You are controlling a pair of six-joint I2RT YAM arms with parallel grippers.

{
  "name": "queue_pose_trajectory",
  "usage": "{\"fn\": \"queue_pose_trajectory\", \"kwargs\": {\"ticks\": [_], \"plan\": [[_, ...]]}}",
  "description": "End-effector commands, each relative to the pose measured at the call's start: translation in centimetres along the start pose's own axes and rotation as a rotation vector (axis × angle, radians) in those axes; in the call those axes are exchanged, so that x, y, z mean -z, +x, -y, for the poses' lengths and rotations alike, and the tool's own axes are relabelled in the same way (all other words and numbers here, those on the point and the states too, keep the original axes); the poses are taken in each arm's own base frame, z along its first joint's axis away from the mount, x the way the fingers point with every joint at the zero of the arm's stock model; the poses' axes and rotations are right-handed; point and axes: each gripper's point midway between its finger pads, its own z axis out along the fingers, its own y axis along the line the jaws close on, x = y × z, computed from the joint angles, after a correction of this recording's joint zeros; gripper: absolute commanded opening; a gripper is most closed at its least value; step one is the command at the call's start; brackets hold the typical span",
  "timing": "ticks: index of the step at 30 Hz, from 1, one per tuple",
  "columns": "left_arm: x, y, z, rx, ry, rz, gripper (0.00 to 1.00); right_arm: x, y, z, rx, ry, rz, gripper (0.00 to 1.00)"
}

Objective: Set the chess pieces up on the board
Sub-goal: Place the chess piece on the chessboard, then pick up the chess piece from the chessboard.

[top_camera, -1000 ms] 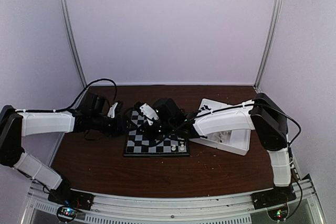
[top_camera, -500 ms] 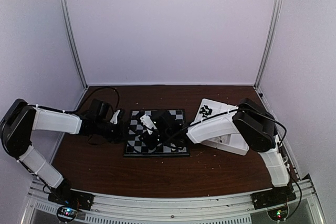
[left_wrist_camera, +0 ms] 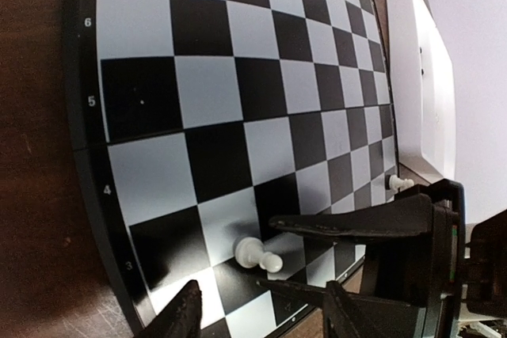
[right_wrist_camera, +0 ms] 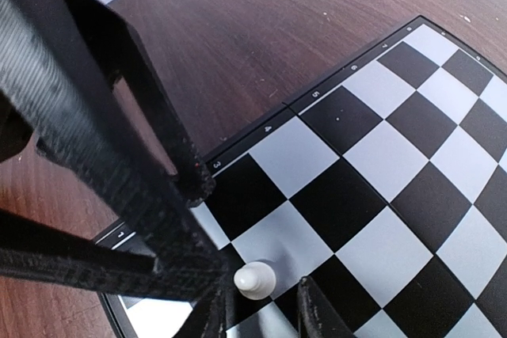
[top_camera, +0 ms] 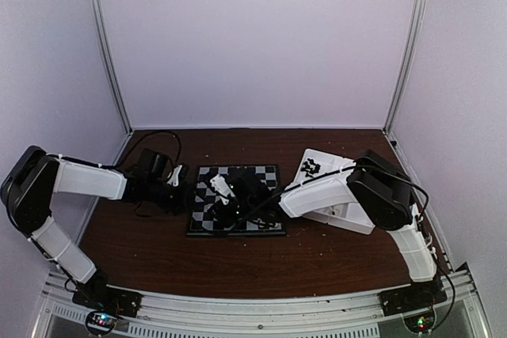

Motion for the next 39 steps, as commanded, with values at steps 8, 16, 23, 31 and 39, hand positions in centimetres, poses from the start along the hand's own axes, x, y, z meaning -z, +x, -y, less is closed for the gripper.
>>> {"fn": "queue_pose_trajectory", "kwargs": {"ticks": [8, 16, 23, 31, 39], "plan": [[2.3, -2.3, 0.5, -0.126, -0.068, 0.097, 0.53, 3.1, -4.0, -0.9, 0.005, 0.005, 0.093, 0.44], [3.1, -2.1, -0.2, -0.2, -0.145, 0.086, 0.53, 8.7, -8.0, -0.5, -0.005, 0.074, 0.193, 0.47], [2.2, -2.1, 1.0, -0.371, -0.296, 0.064, 0.53, 14.3, -8.2, 3.9, -0.036, 0.312, 0.235, 0.87], [0.2, -2.0, 1.5, -0.436, -0.415, 0.014, 0.52, 21.4, -8.0, 8.9, -0.091, 0.566, 0.274, 1.0], [-1.0, -1.1, 0.9, -0.439, -0.498, -0.046, 0.41, 25.4, -7.0, 11.1, -0.132, 0.636, 0.319, 1.0]]}}
